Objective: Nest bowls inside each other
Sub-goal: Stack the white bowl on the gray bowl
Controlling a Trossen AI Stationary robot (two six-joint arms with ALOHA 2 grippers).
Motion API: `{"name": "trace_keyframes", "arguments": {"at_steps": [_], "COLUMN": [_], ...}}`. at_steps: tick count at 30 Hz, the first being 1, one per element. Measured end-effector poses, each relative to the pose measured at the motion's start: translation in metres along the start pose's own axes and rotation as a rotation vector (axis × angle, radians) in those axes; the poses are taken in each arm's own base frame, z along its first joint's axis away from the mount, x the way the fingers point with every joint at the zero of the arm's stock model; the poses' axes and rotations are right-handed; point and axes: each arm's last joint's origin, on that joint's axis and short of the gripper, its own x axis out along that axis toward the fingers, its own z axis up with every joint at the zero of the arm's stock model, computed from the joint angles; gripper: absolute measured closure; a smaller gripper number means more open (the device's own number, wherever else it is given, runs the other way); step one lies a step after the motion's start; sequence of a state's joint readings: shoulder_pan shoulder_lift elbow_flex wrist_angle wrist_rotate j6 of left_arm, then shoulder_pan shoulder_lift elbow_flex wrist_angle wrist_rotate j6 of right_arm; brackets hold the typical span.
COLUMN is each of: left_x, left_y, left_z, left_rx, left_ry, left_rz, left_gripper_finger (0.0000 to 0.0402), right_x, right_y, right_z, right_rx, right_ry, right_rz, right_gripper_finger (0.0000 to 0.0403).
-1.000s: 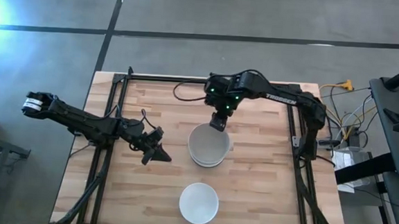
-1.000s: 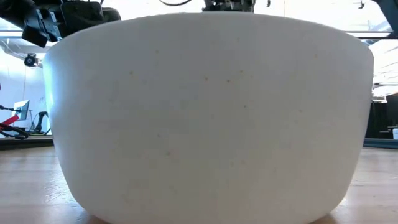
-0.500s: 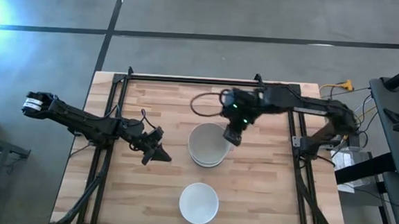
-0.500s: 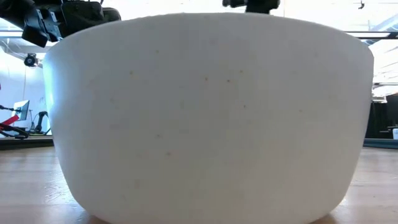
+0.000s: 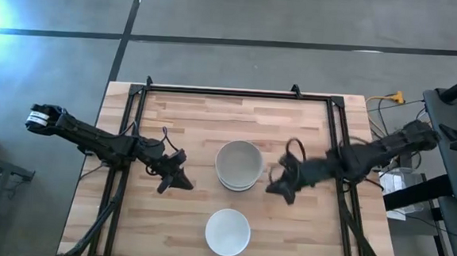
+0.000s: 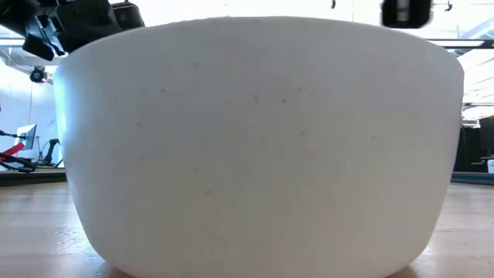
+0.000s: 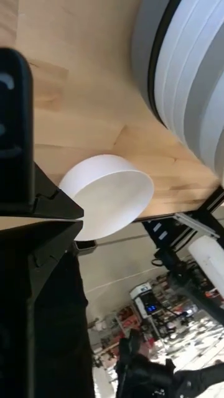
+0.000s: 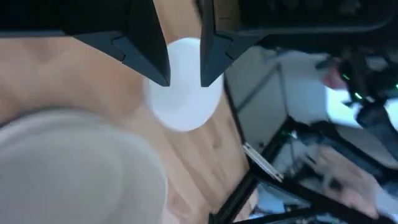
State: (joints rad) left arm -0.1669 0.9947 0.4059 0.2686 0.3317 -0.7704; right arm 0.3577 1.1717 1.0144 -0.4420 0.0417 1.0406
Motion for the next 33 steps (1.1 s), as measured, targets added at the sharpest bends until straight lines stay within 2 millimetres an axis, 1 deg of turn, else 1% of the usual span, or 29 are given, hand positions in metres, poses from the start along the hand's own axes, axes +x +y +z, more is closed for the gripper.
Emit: {"name": "trace_keyframes", "arguments": {"at_steps": [3,6,8,10,15,17,21,24,26,29,33], "left_x": [0.000,0.000,0.000,0.000,0.000,0.000,0.000,0.000,0.000,0.000,0.000], "left_y": [0.001,0.002,0.001,0.001,0.001,0.001,0.001,0.001,0.001,0.001,0.001], "left_z": [-0.001,-0.002,-0.002,-0.002,-0.003,-0.003,-0.003,-0.003,-0.003,-0.003,-0.003], "left_rx": [0.027,0.038,0.038,0.038,0.038,0.038,0.038,0.038,0.038,0.038,0.038], "left_ry": [0.012,0.023,0.028,0.031,0.038,0.041,0.043,0.043,0.046,0.051,0.052], "left_rz": [0.001,0.004,-0.002,-0.006,-0.013,-0.017,-0.019,-0.020,-0.022,-0.029,-0.029], "left_gripper_finger": [0.0402,0.0402,0.0402,0.0402,0.0402,0.0402,0.0402,0.0402,0.0402,0.0402,0.0402], "right_x": [0.010,0.023,0.033,0.044,0.073,0.086,0.112,0.127,0.132,0.132,0.133], "right_y": [-0.001,-0.003,-0.003,-0.002,0.013,0.019,0.023,0.027,0.028,0.028,0.018], "right_z": [-0.032,-0.061,-0.077,-0.087,-0.094,-0.095,-0.102,-0.105,-0.106,-0.105,-0.104], "right_rx": [0.135,0.289,0.362,0.402,0.431,0.428,0.431,0.429,0.441,0.462,0.529], "right_ry": [-0.030,-0.050,-0.057,-0.056,-0.045,-0.014,0.056,0.068,0.064,0.058,0.056], "right_rz": [0.003,-0.034,-0.070,-0.105,-0.147,-0.177,-0.289,-0.324,-0.329,-0.334,-0.363], "right_gripper_finger": [0.0319,0.0319,0.0315,0.0306,0.0279,0.0270,0.0259,0.0257,0.0257,0.0257,0.0257]}}
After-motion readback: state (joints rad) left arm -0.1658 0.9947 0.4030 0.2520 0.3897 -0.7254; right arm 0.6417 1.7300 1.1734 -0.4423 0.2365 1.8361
